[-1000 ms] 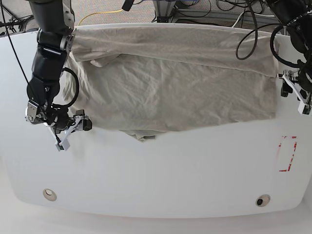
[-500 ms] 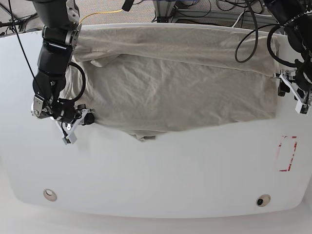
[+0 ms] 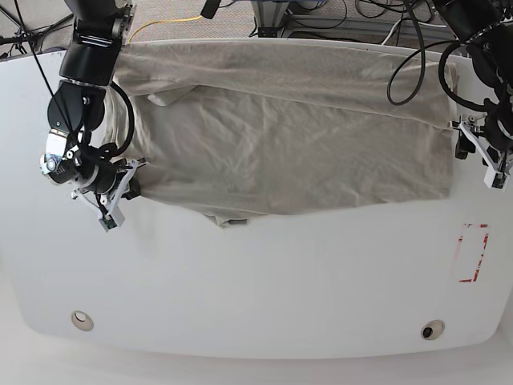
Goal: Fold the T-shirt properly
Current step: 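Lower the right gripper to the shirt's hem corner and grasp it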
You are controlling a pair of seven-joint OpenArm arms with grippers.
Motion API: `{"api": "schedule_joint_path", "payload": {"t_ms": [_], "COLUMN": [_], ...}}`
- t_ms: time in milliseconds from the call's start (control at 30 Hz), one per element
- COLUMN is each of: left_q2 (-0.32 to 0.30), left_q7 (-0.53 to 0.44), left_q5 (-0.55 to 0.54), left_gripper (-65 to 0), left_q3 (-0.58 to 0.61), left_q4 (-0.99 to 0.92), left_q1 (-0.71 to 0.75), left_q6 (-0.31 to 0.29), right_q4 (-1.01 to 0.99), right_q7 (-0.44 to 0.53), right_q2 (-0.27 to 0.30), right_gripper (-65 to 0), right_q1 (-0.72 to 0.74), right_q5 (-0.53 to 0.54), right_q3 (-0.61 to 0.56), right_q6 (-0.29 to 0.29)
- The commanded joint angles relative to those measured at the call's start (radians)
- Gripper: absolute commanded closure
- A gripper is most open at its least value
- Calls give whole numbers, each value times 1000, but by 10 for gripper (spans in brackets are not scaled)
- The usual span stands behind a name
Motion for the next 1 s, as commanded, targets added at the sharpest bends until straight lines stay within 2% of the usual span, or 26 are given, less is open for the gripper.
{"api": "schedule_joint_path", "payload": {"t_ms": [0, 133, 200, 300, 467, 600, 800, 967], "left_q2": [-17, -17, -17, -17, -17, -17, -17, -17], "left_q7": [-14, -14, -14, -14, -14, -14, -14, -14], "left_q5": [-6, -6, -6, -6, -6, -6, -6, -6], "left_gripper": [-344, -344, -344, -344, -344, -344, -344, -344], "left_q3": [-3, -3, -3, -3, -3, -5, -5, -9], "left_q4": [13, 13, 13, 11, 2, -24, -35, -35], "left_q1": [-13, -13, -13, -11, -13, -11, -6, -5], "left_q6": [-1, -1, -1, -1, -1, -1, -1, -1], "right_q4": [62, 80, 71, 33, -116, -233, -397, -541], "right_q7": [-6, -6, -3, -1, 8, 60, 174, 286], "right_q2": [12, -14, -20, -41, -92, -124, -132, -153], "right_gripper": [-46, -246, -409, -522, -480, -441, -395, -393], "right_q1": [-5, -14, -8, 38, 145, 210, 288, 329], "right_q5": [7, 1, -4, -3, -13, -13, -12, -15], "right_q3": [4, 4, 4, 3, 3, -19, -126, -139], "right_q6": [1, 1, 1, 1, 1, 1, 1, 1]}}
